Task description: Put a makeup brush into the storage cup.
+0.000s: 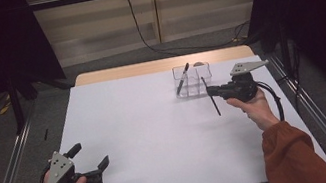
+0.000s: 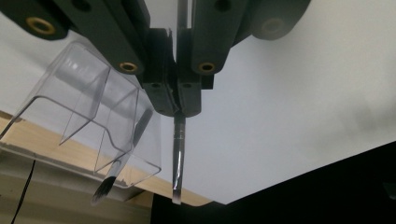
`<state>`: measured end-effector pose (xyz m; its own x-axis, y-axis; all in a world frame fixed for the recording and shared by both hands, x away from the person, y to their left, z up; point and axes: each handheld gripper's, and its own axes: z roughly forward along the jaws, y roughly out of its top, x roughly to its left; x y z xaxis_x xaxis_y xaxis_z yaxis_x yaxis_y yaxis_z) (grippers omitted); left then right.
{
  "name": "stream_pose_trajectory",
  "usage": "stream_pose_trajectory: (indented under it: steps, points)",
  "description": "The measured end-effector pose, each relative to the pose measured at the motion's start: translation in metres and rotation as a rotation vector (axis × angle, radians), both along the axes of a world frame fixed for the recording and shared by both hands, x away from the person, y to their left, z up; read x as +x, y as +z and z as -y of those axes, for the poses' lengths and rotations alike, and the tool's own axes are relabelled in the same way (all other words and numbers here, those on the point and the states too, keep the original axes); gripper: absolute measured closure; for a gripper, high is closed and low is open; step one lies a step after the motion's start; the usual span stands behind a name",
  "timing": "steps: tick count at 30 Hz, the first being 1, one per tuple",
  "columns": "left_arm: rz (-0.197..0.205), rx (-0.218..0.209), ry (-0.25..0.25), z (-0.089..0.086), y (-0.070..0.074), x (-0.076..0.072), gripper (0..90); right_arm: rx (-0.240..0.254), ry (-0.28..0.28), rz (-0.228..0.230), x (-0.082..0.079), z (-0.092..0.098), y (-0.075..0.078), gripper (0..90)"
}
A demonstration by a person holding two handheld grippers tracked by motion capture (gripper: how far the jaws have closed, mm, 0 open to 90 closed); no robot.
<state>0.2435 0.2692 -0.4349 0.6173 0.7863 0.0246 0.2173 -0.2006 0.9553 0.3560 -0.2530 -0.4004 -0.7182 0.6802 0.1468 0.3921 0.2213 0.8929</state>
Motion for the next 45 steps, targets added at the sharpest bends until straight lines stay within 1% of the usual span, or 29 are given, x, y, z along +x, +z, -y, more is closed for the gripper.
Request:
stream_pose_trajectory:
  steps: [3, 4, 7, 10, 15, 18, 19, 22, 25, 27, 33, 39, 45]
  points:
    - [-0.001, 0.001, 0.002, 0.000, 0.000, 0.000, 1.9, 0.002, -0.013, 0.010, 0.001, -0.001, 0.001, 86.0]
    - [0.000, 0.001, 0.000, 0.000, 0.000, 0.000, 1.9, 0.004, -0.020, 0.021, 0.001, -0.001, 0.003, 86.0]
    - [-0.002, -0.001, 0.000, 0.001, 0.000, 0.000, 1.9, 0.041, -0.035, 0.052, 0.002, 0.001, 0.007, 86.0]
    - [-0.001, 0.001, -0.001, 0.001, 0.000, 0.000, 1.9, 0.060, -0.040, 0.075, 0.003, 0.000, 0.010, 86.0]
    - [-0.003, -0.001, -0.004, 0.001, 0.000, 0.000, 1.9, 0.093, -0.050, 0.095, 0.005, -0.003, 0.011, 86.0]
    - [-0.006, 0.003, -0.007, 0.001, -0.001, 0.001, 1.9, 0.097, -0.055, 0.096, 0.007, -0.006, 0.012, 86.0]
    - [-0.005, 0.001, -0.008, 0.001, -0.001, 0.001, 1.9, 0.092, -0.057, 0.098, 0.008, -0.007, 0.013, 86.0]
    - [-0.005, 0.000, -0.006, 0.001, -0.001, 0.000, 1.9, 0.098, -0.059, 0.112, 0.011, -0.010, 0.019, 86.0]
    - [-0.004, 0.002, -0.007, 0.001, 0.000, 0.000, 1.9, 0.110, -0.057, 0.118, 0.014, -0.012, 0.025, 86.0]
    - [-0.005, 0.001, -0.005, 0.001, 0.000, 0.001, 1.9, 0.109, -0.043, 0.113, 0.017, -0.015, 0.029, 86.0]
    - [-0.003, 0.000, -0.005, 0.001, 0.000, 0.001, 1.9, 0.108, -0.041, 0.126, 0.025, -0.023, 0.034, 86.0]
    - [0.002, 0.009, -0.005, 0.001, 0.000, 0.000, 1.9, 0.108, -0.058, 0.152, 0.033, -0.028, 0.042, 85.9]
    - [0.005, 0.016, -0.010, 0.002, 0.000, 0.000, 1.9, 0.109, -0.060, 0.169, 0.041, -0.032, 0.049, 85.9]
